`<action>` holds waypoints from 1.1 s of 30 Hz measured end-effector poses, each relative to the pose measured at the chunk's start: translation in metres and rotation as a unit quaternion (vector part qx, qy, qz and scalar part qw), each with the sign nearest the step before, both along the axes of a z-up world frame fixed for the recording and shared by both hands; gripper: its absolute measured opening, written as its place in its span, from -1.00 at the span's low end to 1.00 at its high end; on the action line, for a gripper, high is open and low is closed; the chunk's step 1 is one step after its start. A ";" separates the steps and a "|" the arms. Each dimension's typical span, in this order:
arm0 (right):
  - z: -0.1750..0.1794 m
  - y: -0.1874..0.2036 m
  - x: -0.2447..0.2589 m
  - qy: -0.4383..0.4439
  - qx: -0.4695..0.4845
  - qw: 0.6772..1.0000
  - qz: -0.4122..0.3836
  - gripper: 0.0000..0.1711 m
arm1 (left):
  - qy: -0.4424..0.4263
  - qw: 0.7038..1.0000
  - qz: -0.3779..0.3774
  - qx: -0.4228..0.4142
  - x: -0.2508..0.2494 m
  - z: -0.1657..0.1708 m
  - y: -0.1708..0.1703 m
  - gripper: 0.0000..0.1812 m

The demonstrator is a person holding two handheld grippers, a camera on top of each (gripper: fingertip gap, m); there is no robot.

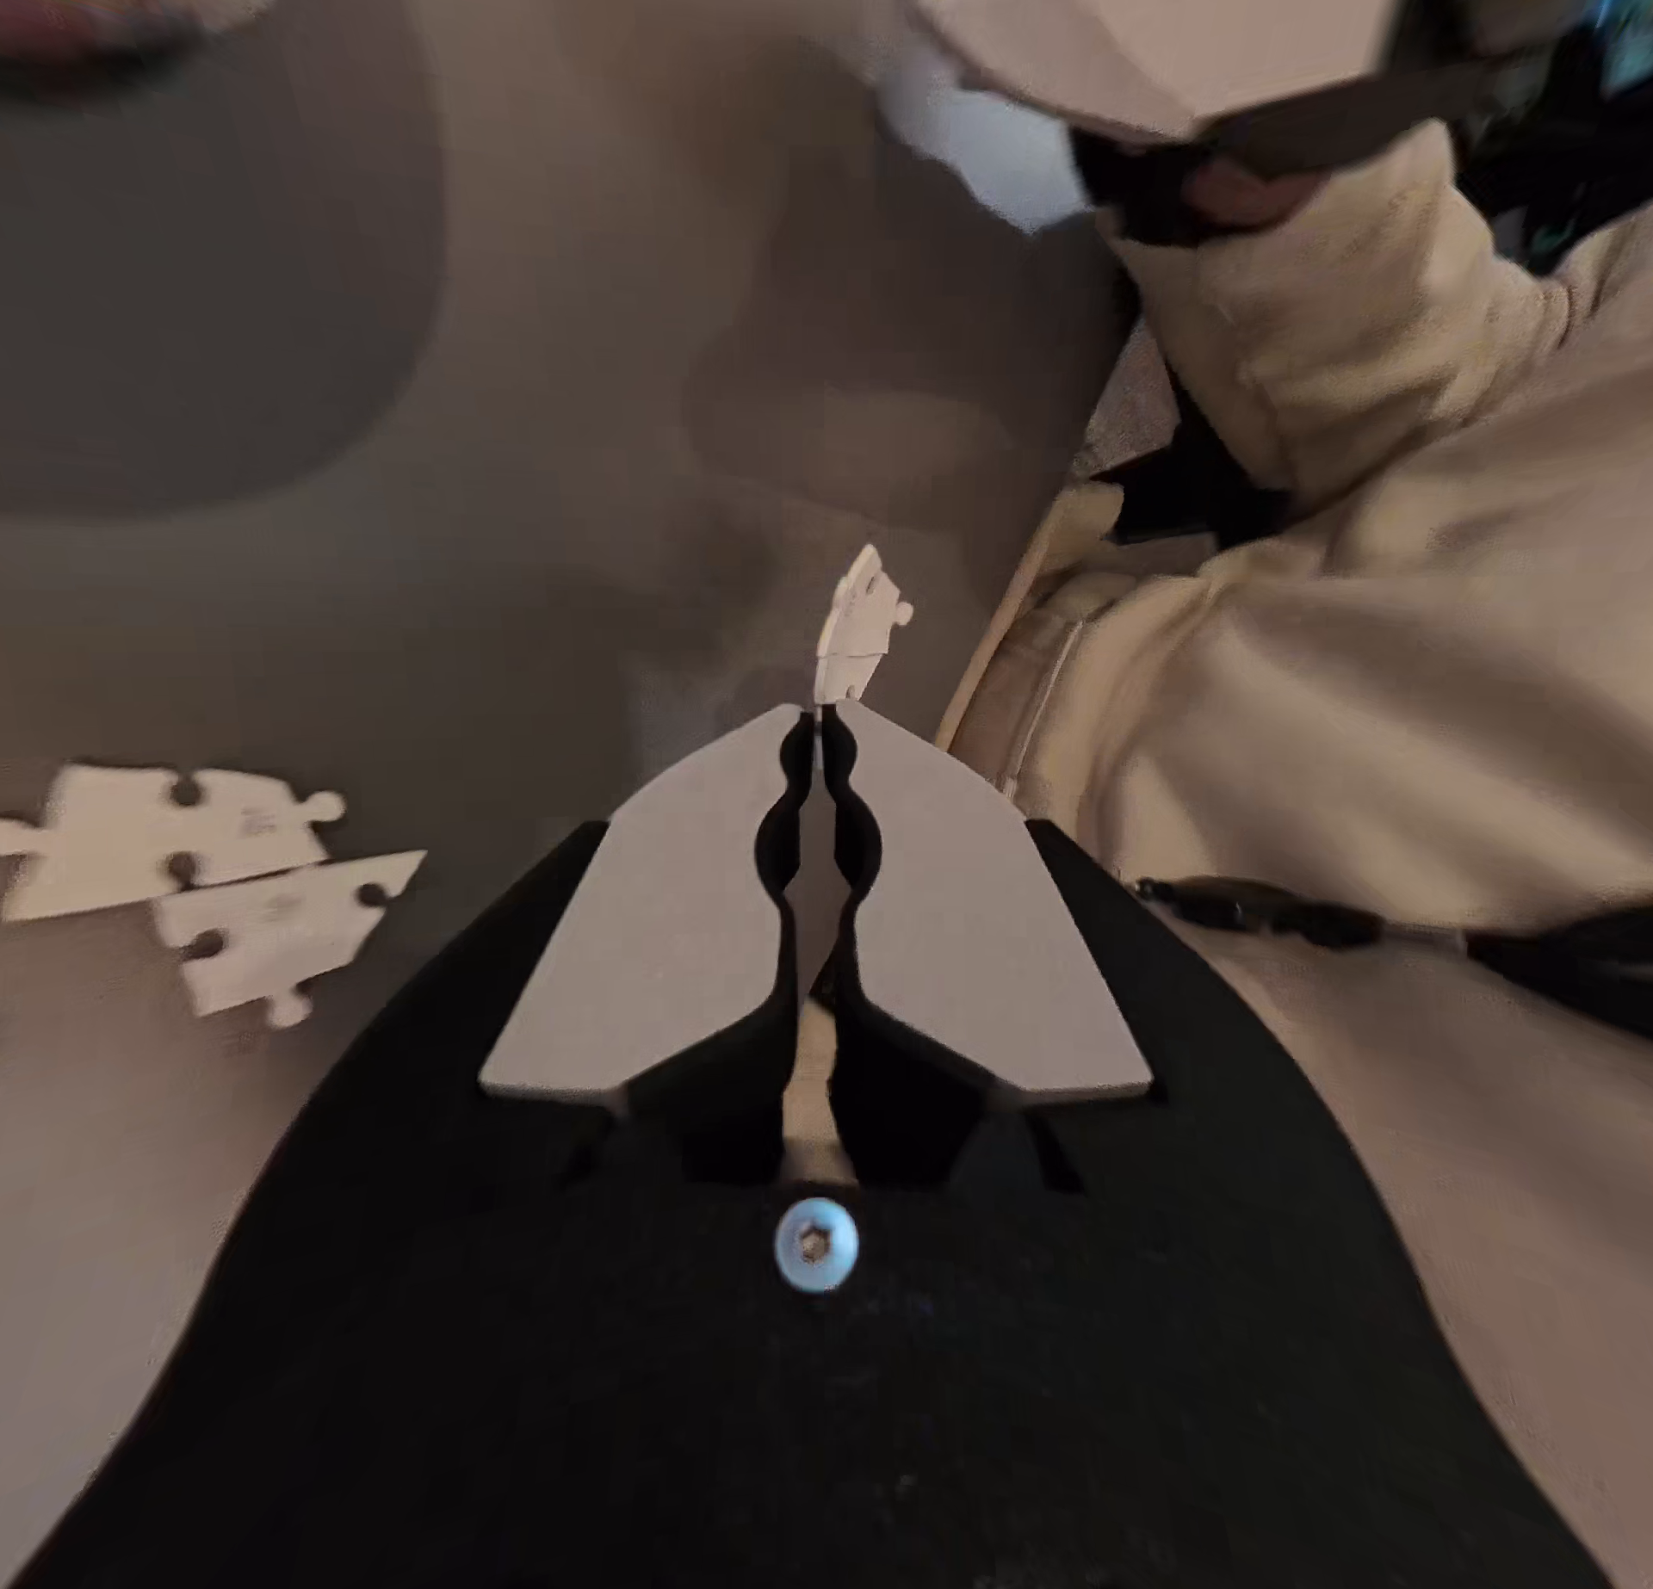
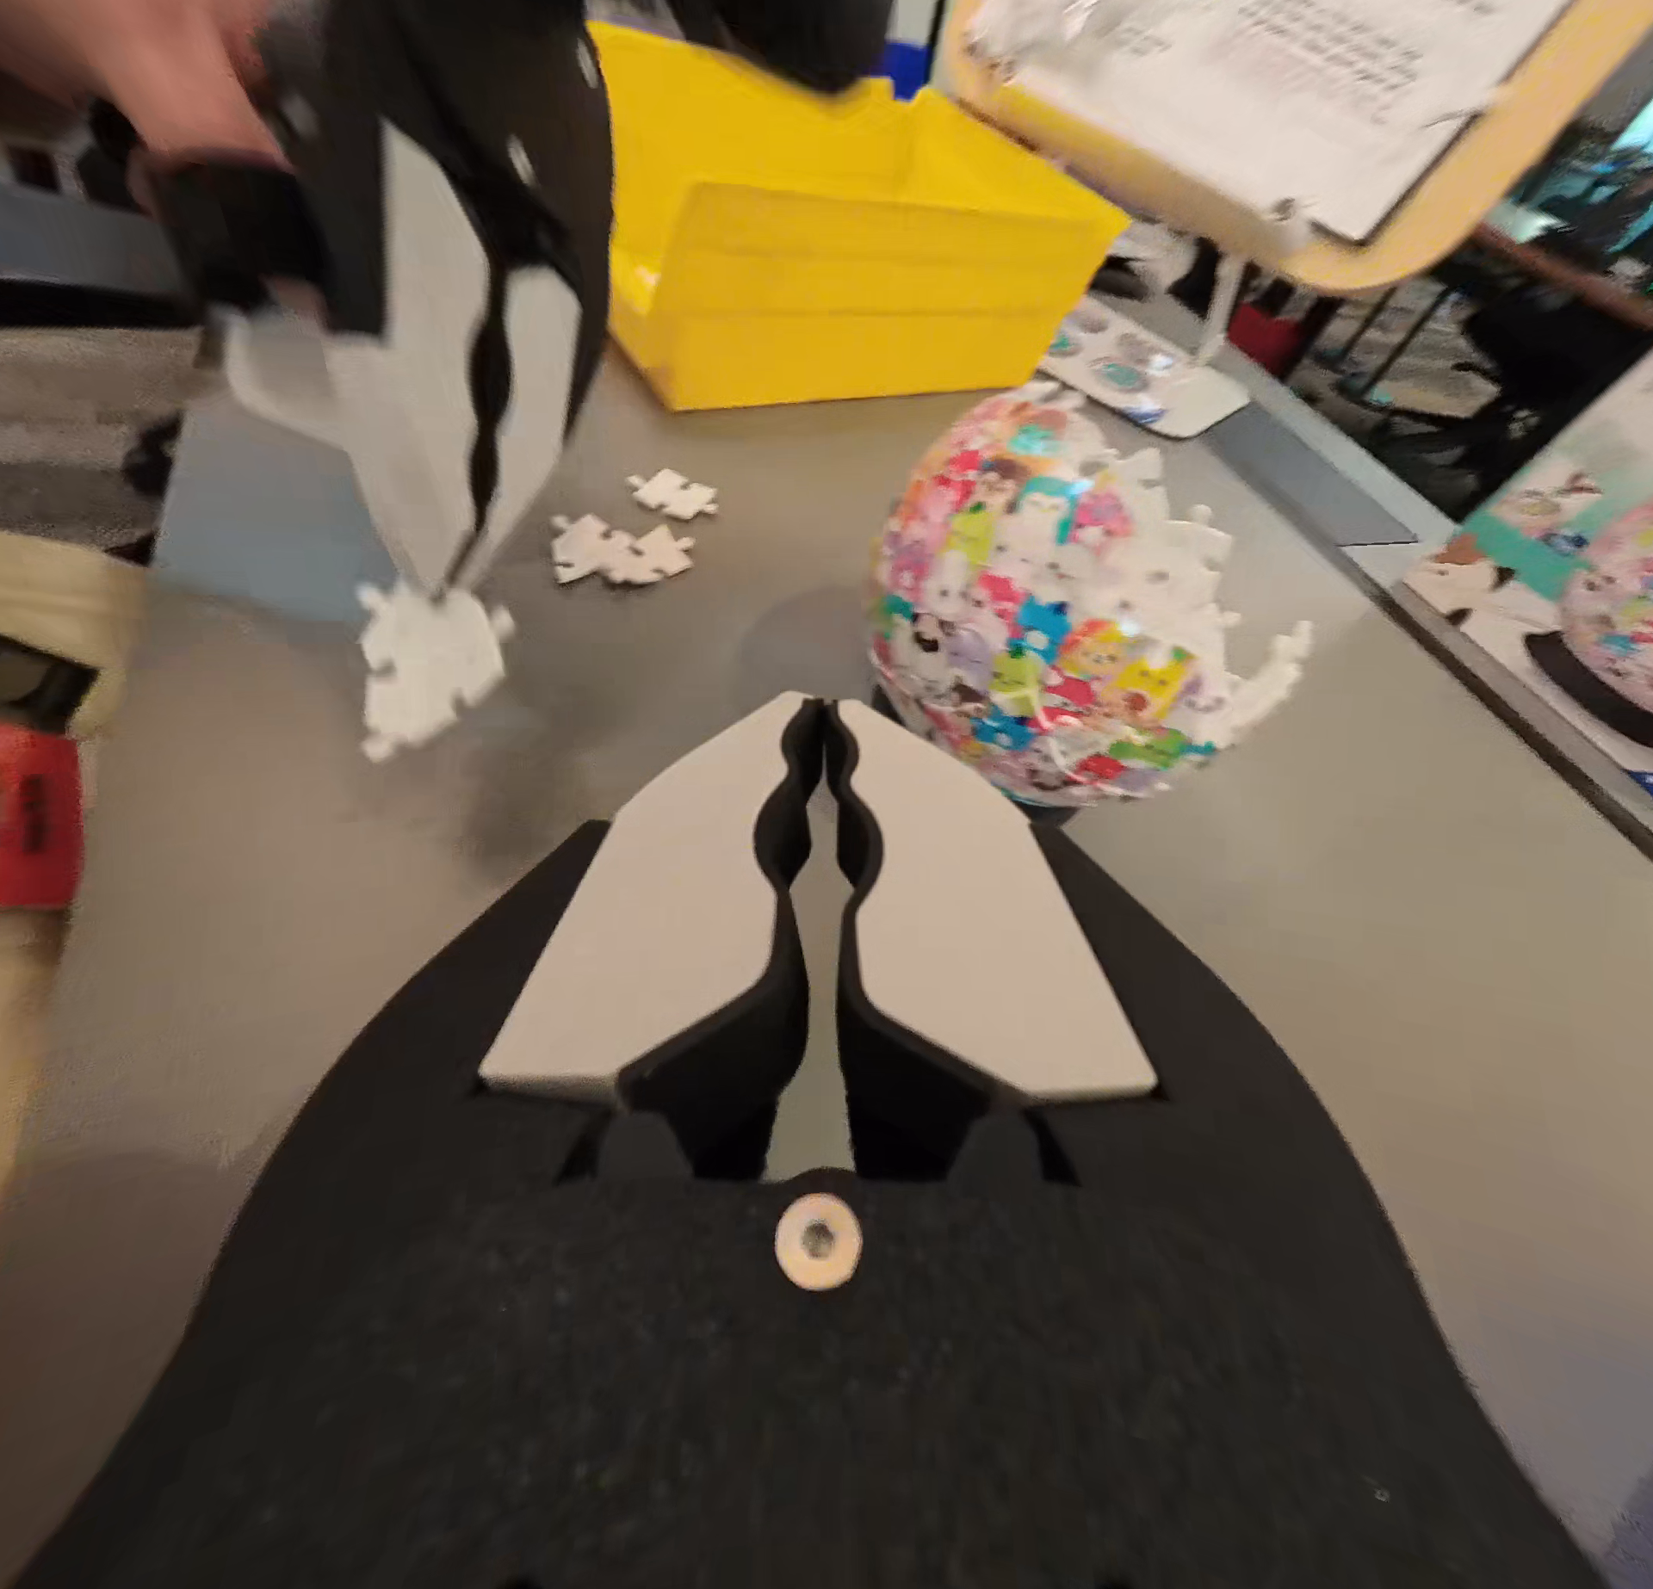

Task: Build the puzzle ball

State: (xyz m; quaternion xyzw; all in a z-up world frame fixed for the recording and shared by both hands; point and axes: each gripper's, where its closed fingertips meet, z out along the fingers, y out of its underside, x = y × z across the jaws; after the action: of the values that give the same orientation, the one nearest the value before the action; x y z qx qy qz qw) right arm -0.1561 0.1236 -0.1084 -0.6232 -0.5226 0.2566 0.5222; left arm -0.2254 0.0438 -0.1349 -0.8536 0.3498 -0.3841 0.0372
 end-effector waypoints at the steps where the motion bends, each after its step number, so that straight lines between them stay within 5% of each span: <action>1: 0.000 0.004 0.003 0.004 -0.001 1.000 -0.007 -0.97 | -0.003 0.999 -0.018 0.037 -0.004 0.018 0.007 -0.98; 6: 0.010 0.015 0.009 -0.007 0.011 1.000 -0.027 -0.85 | 0.041 0.969 -0.109 0.217 -0.025 0.115 0.072 -0.98; 10: 0.018 0.025 0.018 -0.004 0.000 0.999 -0.041 -0.79 | 0.084 0.920 -0.205 0.322 -0.019 0.143 0.139 -0.98; 18: 0.032 0.060 0.053 -0.017 -0.008 0.990 -0.138 -0.67 | 0.116 0.887 -0.283 0.347 0.018 0.082 0.224 -0.98; 27: 0.055 0.119 0.042 -0.082 -0.102 0.980 -0.152 -0.52 | 0.111 0.880 -0.308 0.344 0.028 0.056 0.243 -0.98; 33: 0.036 0.145 0.016 -0.224 -0.132 0.957 -0.132 -0.62 | 0.109 0.872 -0.312 0.360 0.037 0.046 0.245 -0.98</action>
State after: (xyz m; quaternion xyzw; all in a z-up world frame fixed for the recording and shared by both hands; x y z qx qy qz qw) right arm -0.1403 0.2689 -0.0721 -0.7917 -0.5003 0.1062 0.3342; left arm -0.1887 0.2885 -0.0887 -0.6640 0.7139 -0.1279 0.1819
